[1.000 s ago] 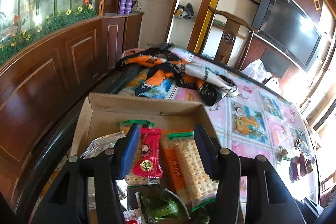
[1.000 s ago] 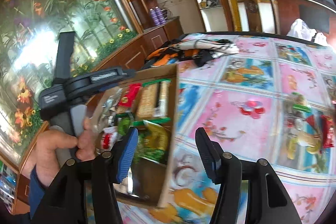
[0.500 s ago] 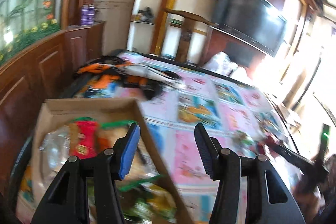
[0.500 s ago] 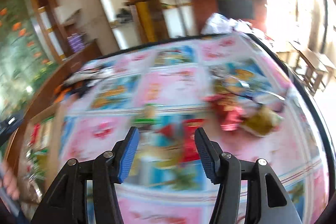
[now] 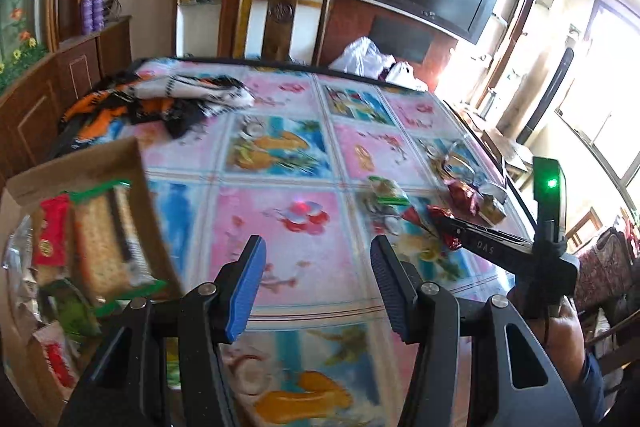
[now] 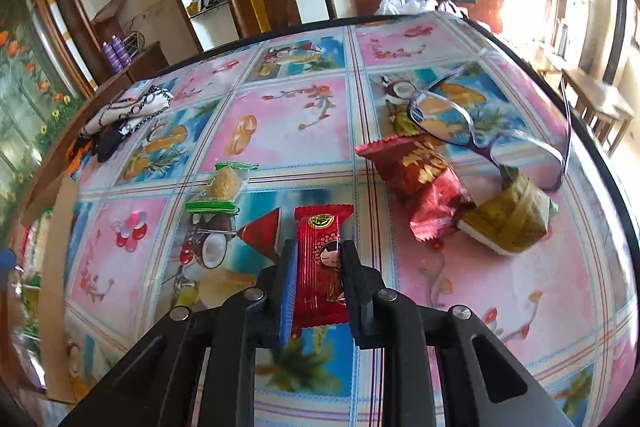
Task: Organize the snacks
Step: 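Grasp a green-labelled packet with left tool while right tool grasps a red candy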
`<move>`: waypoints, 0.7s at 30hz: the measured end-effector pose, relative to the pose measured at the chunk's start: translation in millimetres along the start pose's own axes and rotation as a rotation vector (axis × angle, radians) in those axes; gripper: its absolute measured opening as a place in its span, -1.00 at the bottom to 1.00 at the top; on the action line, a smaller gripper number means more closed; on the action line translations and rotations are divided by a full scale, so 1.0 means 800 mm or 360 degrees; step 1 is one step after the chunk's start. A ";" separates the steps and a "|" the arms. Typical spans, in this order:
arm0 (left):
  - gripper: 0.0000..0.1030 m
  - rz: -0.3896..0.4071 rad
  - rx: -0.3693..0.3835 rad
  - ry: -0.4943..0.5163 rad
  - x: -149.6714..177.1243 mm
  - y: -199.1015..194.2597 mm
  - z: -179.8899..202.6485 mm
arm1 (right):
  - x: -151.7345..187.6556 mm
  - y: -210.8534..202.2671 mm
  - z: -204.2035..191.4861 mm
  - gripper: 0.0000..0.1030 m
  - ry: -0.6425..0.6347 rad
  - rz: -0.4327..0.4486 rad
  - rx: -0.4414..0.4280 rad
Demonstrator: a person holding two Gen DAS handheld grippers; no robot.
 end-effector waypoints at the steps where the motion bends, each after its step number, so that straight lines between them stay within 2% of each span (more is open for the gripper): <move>1: 0.03 -0.0027 0.0016 -0.0017 -0.001 0.006 0.007 | -0.001 -0.004 0.005 -0.59 0.0050 -0.0003 -0.0019; 4: 0.03 -0.0109 0.0020 -0.0065 -0.008 0.036 0.031 | -0.010 -0.022 0.014 -0.59 0.0160 0.0033 -0.0071; 10: 0.03 -0.0301 0.0050 -0.0059 -0.014 0.126 0.086 | -0.026 -0.050 0.026 -0.59 0.0263 0.0113 -0.0073; 16: 0.03 -0.0421 -0.0045 -0.0024 -0.009 0.203 0.106 | -0.032 -0.056 0.036 -0.58 0.0313 0.0126 -0.0077; 18: -0.04 -0.0451 -0.0078 -0.0002 -0.003 0.220 0.107 | -0.035 -0.059 0.041 -0.58 0.0332 0.0134 -0.0072; 19: -0.13 -0.0460 -0.0086 0.0015 0.001 0.226 0.109 | -0.035 -0.060 0.042 -0.58 0.0338 0.0135 -0.0075; 21: -0.28 -0.0426 -0.0113 0.0065 0.001 0.229 0.112 | -0.038 -0.062 0.043 -0.58 0.0344 0.0137 -0.0091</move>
Point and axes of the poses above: each gripper's, at about its wrist camera, not at the fingertips, and y roughly the way its jaws point, z to its right, x to its underside, the point moved 6 cm from there along y, roughly the way its jaws point, and after that the axes turned 13 degrees about z, right-handed, at the moved point
